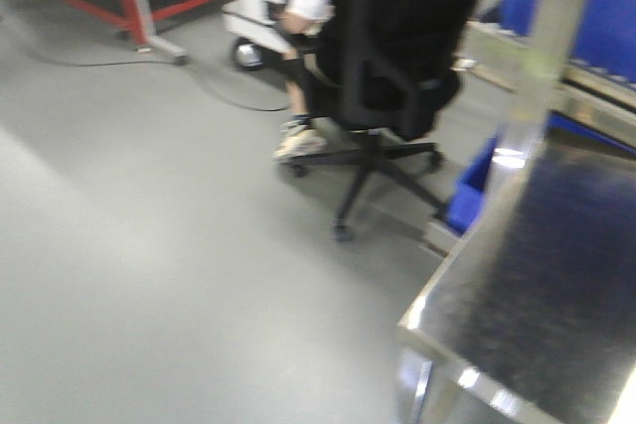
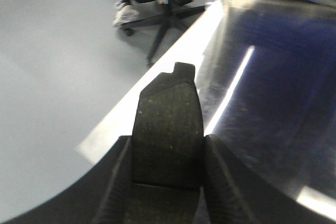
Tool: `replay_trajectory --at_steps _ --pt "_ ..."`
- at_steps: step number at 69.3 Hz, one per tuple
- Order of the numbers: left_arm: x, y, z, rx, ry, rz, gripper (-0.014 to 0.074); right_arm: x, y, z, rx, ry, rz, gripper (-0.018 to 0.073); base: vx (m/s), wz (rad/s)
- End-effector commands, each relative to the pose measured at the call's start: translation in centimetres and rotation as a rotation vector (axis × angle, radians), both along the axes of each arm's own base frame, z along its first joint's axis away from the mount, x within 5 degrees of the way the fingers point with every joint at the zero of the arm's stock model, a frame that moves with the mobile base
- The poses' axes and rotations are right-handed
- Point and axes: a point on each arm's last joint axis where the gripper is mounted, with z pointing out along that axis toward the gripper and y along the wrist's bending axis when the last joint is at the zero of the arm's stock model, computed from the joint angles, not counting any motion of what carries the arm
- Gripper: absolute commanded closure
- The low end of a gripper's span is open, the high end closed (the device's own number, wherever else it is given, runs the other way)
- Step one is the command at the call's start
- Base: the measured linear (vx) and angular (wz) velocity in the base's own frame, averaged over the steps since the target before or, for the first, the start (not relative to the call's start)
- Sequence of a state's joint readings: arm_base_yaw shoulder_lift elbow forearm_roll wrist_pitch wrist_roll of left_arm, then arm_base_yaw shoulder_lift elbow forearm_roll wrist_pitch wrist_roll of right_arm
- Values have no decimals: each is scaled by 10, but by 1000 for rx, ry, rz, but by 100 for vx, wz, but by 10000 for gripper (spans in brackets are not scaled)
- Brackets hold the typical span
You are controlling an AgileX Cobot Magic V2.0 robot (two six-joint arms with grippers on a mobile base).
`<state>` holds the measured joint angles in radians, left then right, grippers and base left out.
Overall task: Move and align brake pads A on conveyor
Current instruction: 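Turn the base away from the steel table toward the corridor, then drive along the yellow floor line holding both brake pads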
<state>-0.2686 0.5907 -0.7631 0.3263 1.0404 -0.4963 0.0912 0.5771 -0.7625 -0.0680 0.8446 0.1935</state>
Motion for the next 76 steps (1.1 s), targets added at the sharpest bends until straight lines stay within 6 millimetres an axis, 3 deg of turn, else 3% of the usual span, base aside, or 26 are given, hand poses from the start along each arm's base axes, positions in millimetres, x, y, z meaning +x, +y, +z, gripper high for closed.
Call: replay_trajectory --at_steps 1,76 --pt "4 -1 13 0 -99 -17 603 2 0 15 -4 -112 0 563 -18 65" --pt "4 -1 13 0 -97 -16 603 2 0 15 -4 -108 0 563 -17 69"
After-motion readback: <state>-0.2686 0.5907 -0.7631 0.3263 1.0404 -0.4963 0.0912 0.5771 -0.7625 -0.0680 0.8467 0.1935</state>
